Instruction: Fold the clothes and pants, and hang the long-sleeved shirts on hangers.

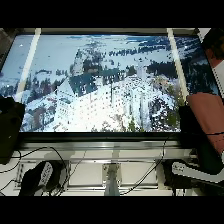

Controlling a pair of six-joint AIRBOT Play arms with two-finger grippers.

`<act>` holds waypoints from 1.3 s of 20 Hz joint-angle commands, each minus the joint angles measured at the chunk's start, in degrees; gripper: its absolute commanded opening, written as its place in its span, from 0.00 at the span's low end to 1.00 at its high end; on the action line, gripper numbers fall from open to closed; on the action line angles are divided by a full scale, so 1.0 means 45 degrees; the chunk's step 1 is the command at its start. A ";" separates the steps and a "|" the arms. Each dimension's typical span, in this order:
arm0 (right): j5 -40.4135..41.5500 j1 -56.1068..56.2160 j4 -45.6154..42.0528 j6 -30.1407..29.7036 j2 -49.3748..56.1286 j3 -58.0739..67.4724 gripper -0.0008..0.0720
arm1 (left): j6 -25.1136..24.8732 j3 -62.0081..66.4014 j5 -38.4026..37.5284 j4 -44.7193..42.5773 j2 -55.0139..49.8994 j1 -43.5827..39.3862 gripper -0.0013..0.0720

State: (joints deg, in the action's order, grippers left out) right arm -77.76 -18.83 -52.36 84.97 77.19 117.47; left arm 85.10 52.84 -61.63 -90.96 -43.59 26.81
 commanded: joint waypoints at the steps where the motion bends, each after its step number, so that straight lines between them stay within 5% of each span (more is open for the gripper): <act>1: 0.0000 0.0015 0.0000 0.0000 -0.0010 0.0005 0.05 | -0.0359 -0.0015 0.0335 -0.0724 -0.0884 0.0015 0.36; 2: 0.0000 0.0015 0.0000 0.0000 -0.0010 0.0005 0.05 | -0.0345 -0.0015 0.0384 -0.1273 -0.1229 0.0015 0.65; 3: 0.0000 0.0015 0.0000 0.0000 -0.0010 0.0005 0.05 | -0.0345 -0.0015 0.0403 -0.2055 -0.1603 0.0015 0.75; 6: 0.0000 0.0015 0.0000 0.0000 -0.0010 0.0005 0.05 | -0.0345 -0.0015 0.0899 -0.3677 -0.2506 0.0015 0.76; 8: 0.0000 0.0015 0.0000 0.0000 -0.0010 0.0005 0.05 | -0.0355 -0.0010 0.1423 -0.3745 -0.3133 0.0015 0.89; 12: 0.0000 0.0015 0.0000 0.0000 -0.0010 0.0005 0.05 | -0.0481 -0.0010 0.1253 -0.4167 -0.4415 0.0015 0.95; 26: 0.0000 0.0015 0.0000 0.0000 -0.0010 0.0005 0.05 | -0.0330 -0.0010 0.2555 -0.4444 -0.6883 0.0107 0.90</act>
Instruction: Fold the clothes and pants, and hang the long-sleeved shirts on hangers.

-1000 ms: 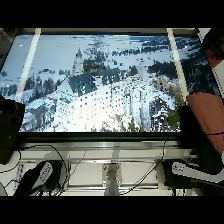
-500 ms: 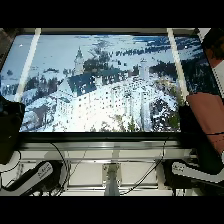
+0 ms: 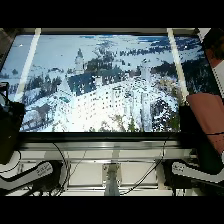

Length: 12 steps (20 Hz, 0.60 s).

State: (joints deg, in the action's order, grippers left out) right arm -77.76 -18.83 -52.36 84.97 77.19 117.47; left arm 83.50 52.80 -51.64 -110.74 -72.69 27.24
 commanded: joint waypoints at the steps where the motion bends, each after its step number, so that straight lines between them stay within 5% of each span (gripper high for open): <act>1: -0.0005 0.0015 0.0000 0.0000 -0.0010 0.0005 0.05 | 0.0024 0.0000 0.0335 -0.0049 -0.0583 0.0010 0.83; 2: -0.0005 0.0015 0.0000 0.0000 -0.0010 0.0005 0.05 | 0.0024 0.0000 0.0340 -0.0049 -0.0695 0.0005 0.65; 4: 0.0000 0.0015 0.0000 0.0000 -0.0010 0.0005 0.05 | 0.0019 0.0000 0.0340 -0.0049 -0.0753 0.0000 0.04; 8: 0.0000 0.0015 0.0000 0.0000 -0.0010 0.0005 0.05 | 0.0457 0.0087 0.0296 0.0894 -0.0607 -0.0078 0.03; 12: 0.0000 0.0015 0.0000 0.0000 -0.0010 0.0005 0.05 | 0.0923 0.1433 0.0767 0.5576 0.0024 -0.0908 0.03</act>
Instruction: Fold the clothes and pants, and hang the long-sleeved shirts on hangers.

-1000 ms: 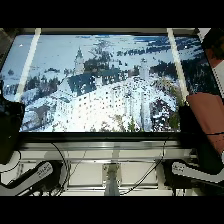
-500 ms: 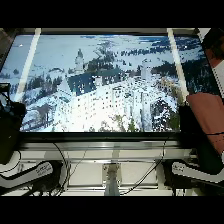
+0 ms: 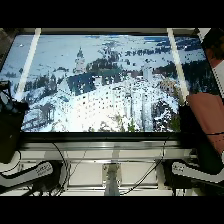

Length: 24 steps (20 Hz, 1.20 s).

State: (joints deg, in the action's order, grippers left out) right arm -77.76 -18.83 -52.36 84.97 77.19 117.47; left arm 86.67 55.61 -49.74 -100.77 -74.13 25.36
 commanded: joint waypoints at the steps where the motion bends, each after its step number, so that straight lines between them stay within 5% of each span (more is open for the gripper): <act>1: 0.0000 0.0015 0.0000 0.0000 -0.0010 0.0005 0.05 | -0.0457 0.1418 0.0515 0.5032 0.0525 -0.0869 0.03; 4: 0.0005 0.0015 0.0019 0.0005 -0.0010 0.0005 0.05 | -0.3483 0.3823 0.0627 0.9792 0.0913 -0.2623 0.03; 12: 0.0325 -0.0010 0.0102 0.0651 0.0000 0.0000 0.05 | -0.3502 0.7810 0.1977 1.0083 0.0908 -0.9088 0.03; 17: 0.0432 -0.0010 -0.0423 0.0928 0.0005 -0.0063 0.05 | -0.3531 0.7810 0.4046 1.0545 0.0782 -1.1400 0.03; 22: 0.0374 -0.0010 -0.0481 0.0986 0.0005 -0.0063 0.05 | -0.3983 0.7805 0.4085 1.0506 -0.0112 -1.2551 0.05; 23: 0.0379 -0.0010 -0.0461 0.0991 0.0005 -0.0063 0.10 | -0.3983 0.7800 0.3866 1.0506 -0.0418 -1.2633 0.26; 24: 0.0379 -0.0010 -0.0457 0.1001 0.0005 -0.0063 0.26 | -0.3983 0.7800 0.3531 1.0506 -0.0641 -1.2633 0.62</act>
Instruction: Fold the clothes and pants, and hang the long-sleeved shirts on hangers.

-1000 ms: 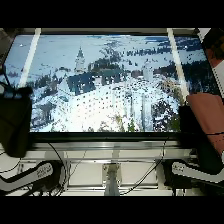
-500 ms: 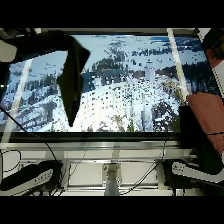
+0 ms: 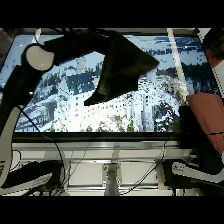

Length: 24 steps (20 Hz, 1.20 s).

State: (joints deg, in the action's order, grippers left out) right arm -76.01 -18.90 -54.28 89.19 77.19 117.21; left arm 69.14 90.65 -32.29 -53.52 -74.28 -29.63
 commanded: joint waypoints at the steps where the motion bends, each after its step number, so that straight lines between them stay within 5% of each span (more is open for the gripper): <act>1: -0.0005 0.0005 -0.0034 0.0073 0.0005 -0.0005 0.43 | -0.0087 0.0015 -0.0826 0.0005 -0.0767 -0.0403 0.80; 4: 0.0000 0.0005 -0.0034 0.0073 0.0078 -0.0005 0.45 | -0.0087 0.0015 -0.2652 -0.0821 -0.0850 -0.0189 0.74; 6: -0.0005 0.0005 -0.0034 0.0073 0.0214 -0.0005 0.44 | -0.0087 0.0015 -0.3696 -0.1744 -0.0850 -0.0024 0.41; 7: 0.0000 0.0005 -0.0039 0.0068 0.0325 -0.0005 0.44 | -0.0087 0.0015 -0.4143 -0.2127 -0.0850 0.0092 0.14; 8: -0.0005 0.0005 -0.0034 0.0063 0.0457 -0.0005 0.28 | -0.0078 0.0010 -0.4420 -0.2370 -0.0850 0.0194 0.03; 9: -0.0005 0.0005 -0.0029 0.0024 0.0573 -0.0005 0.04 | -0.0083 0.0010 -0.4556 -0.2506 -0.0850 0.0301 0.03; 13: -0.1073 -0.0010 -0.0170 -0.0903 0.1035 -0.0699 0.05 | -0.0063 -0.0311 -0.5639 -0.2628 -0.0845 0.1243 0.03; 18: -0.1370 -0.0005 0.2472 -0.2599 0.1117 -0.6154 0.04 | 0.0364 -0.4269 -0.6120 -0.1763 0.0379 0.2827 0.03; 24: -0.2773 0.0005 0.6033 -0.3959 0.2725 -1.0433 0.05 | -0.2667 -1.1079 -0.4682 0.4493 0.2594 0.2958 0.03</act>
State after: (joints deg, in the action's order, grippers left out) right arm -84.29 -18.90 -35.40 74.78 86.13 77.49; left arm 63.18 53.43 -57.12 -48.29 -66.39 -16.88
